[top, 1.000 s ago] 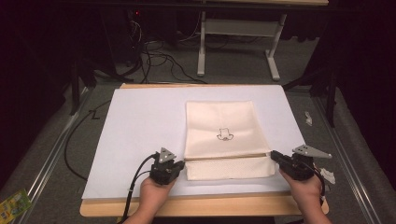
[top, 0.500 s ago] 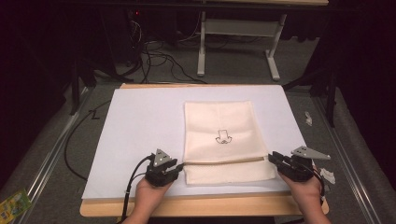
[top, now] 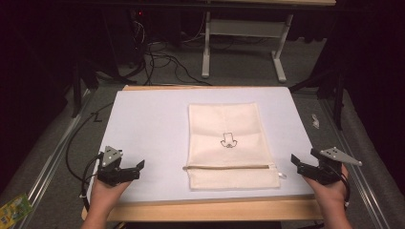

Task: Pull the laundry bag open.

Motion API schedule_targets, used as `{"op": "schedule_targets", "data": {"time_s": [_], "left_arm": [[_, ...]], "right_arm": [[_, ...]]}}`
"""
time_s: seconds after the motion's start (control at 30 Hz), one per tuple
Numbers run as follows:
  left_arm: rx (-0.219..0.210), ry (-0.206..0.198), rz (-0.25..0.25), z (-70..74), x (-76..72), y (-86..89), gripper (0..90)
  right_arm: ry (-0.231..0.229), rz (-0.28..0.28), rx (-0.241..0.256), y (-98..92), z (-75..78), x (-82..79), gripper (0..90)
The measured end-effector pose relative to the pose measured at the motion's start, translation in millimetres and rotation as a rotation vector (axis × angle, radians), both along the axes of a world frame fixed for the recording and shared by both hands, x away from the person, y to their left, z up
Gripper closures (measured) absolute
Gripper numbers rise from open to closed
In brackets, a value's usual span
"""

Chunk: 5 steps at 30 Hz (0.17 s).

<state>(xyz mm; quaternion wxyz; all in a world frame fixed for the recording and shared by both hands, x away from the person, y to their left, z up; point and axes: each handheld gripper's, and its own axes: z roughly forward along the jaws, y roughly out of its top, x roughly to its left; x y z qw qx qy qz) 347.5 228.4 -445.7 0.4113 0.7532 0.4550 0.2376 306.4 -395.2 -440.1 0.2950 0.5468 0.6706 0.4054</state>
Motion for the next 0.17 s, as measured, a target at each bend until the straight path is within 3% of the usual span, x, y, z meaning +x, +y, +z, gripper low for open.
{"op": "schedule_targets", "data": {"time_s": [0.17], "left_arm": [[0.006, -0.007, -0.033, 1.5, -1.3, -9.9, 4.3]], "right_arm": [[-0.004, 0.022, -0.023, 9.4, 1.3, 0.3, 16.2]]}}
